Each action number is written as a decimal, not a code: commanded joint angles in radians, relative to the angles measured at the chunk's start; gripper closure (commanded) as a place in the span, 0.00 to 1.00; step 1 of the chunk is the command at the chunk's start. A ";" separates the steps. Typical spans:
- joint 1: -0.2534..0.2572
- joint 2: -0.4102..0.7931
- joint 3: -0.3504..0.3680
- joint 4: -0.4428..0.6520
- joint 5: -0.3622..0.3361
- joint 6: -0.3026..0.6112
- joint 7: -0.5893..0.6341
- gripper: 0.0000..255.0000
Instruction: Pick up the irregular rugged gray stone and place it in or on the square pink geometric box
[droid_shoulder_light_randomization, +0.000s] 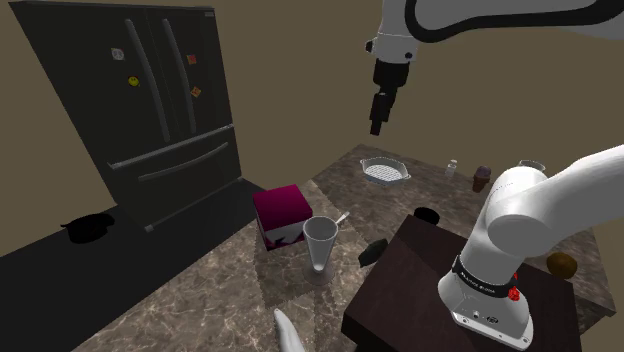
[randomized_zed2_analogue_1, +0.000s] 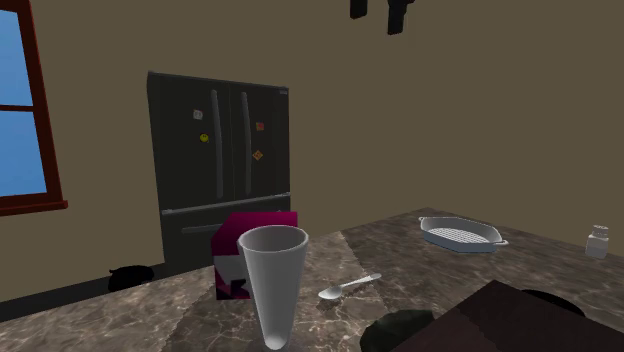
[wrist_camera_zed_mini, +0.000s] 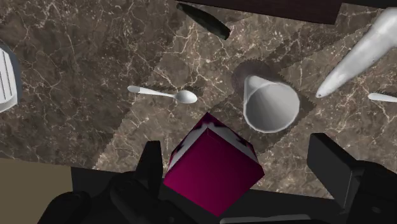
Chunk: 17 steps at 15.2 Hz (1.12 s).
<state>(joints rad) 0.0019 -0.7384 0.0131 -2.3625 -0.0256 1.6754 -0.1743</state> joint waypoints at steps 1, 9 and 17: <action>0.000 0.000 0.000 0.000 0.000 0.000 0.000 0.00; 0.057 0.043 -0.055 -0.228 -0.024 0.215 -0.197 0.00; 0.105 0.178 -0.113 -0.401 -0.058 0.465 -0.393 0.00</action>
<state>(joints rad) 0.1051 -0.5693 -0.0879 -2.7393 -0.0747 2.1118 -0.5350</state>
